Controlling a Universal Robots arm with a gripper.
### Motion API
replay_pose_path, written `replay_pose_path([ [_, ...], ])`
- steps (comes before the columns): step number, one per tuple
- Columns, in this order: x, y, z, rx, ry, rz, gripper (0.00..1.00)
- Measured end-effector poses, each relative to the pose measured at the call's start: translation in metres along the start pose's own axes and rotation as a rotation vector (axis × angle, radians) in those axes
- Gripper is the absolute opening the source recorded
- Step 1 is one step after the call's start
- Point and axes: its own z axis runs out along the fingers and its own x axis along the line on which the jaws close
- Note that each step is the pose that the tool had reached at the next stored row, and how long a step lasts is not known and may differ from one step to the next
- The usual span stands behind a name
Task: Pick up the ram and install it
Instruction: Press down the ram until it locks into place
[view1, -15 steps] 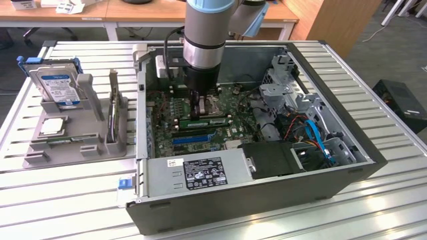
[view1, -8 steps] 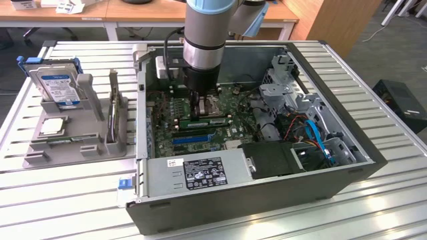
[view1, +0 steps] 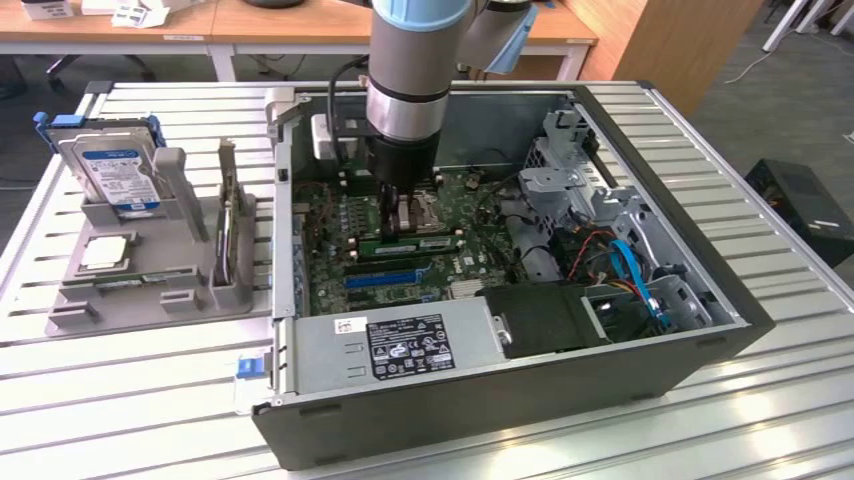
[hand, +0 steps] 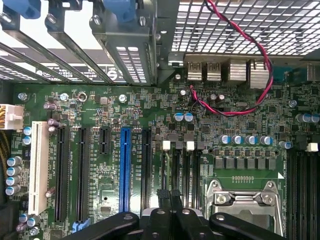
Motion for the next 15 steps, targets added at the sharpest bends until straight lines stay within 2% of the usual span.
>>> replay_pose_path([
  [15, 0.0003, -0.0001, 0.0018, 0.0001, -0.0001, 0.0, 0.11],
])
